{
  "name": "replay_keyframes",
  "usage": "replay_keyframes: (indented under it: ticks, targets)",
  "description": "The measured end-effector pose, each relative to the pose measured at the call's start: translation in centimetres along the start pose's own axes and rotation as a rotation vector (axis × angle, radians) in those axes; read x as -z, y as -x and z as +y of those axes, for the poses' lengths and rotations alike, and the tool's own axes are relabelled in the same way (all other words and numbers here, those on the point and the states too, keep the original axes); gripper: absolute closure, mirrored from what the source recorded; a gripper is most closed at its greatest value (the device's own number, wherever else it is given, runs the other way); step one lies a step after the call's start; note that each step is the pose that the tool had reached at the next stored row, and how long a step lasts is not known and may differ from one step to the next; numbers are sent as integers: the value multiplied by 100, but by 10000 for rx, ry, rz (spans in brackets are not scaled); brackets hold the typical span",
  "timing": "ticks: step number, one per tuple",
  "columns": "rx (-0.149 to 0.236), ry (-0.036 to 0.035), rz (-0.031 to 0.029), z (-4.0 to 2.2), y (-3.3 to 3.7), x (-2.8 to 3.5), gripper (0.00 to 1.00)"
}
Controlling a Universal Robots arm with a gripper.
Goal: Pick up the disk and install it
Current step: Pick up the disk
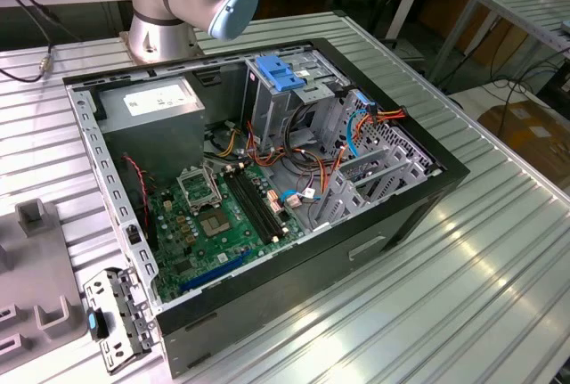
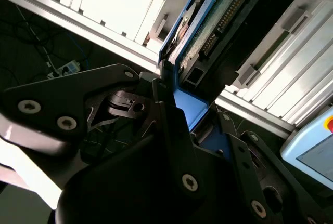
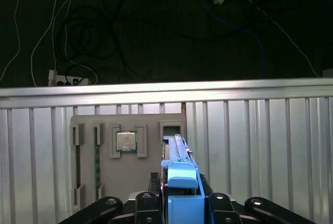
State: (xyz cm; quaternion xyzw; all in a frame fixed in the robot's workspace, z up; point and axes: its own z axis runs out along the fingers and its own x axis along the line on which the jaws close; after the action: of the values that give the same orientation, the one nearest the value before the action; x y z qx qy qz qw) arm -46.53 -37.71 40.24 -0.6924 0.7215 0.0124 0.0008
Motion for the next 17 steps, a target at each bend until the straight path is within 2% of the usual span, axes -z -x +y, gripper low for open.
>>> replay_keyframes:
  ticks: [17]
  targets:
    - [0,0,0,2,1,82,63]
